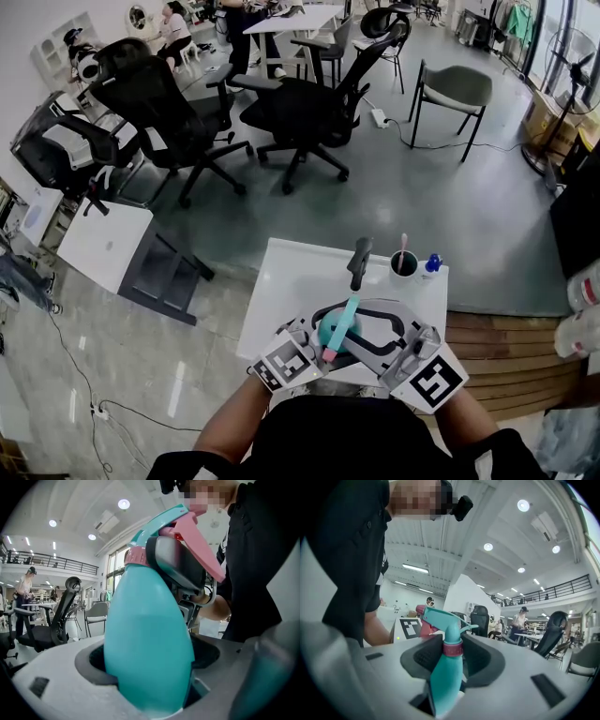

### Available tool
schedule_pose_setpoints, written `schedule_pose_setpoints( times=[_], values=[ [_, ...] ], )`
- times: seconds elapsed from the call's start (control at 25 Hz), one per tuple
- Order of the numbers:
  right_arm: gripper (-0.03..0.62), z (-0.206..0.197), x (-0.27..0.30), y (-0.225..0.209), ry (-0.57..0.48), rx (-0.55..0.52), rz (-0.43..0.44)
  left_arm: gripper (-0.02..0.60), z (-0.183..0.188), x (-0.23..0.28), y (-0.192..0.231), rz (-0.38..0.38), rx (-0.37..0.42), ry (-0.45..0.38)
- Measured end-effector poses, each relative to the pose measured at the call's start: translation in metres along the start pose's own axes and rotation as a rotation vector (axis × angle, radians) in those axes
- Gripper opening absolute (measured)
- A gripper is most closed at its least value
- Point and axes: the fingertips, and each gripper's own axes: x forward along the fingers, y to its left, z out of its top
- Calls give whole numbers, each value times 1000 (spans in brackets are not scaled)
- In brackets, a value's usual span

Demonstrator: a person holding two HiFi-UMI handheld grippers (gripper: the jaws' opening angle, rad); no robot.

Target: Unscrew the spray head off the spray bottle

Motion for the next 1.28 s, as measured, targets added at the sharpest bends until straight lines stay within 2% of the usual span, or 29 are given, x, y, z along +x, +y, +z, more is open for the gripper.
schedule_pose_setpoints(
  times=[0.12, 0.2, 0.32, 0.56, 0.76, 1.0, 1.28],
  values=[
    [140, -1, 0, 0, 4, 9, 2, 446, -1, -1, 0, -2, -2, 0],
    [140, -3, 0, -2, 3, 57, -12, 446, 0, -1, 1, 2, -2, -3],
    [140, -2, 0, -5, -11, 112, -28, 446, 0, 0, 3, 21, 1, -6],
    [140, 5, -2, -11, -39, 150, -50, 446, -4, -2, 11, 66, -3, -2],
    [140, 19, -4, -17, -93, 158, -71, 446, -14, -6, 24, 141, 5, 33],
    [140, 43, -10, -27, -173, 171, -102, 446, -38, -3, 28, 159, -16, 50],
    [140, 63, -21, -35, -236, 161, -134, 446, -60, -7, 42, 231, -37, 88]
  ],
)
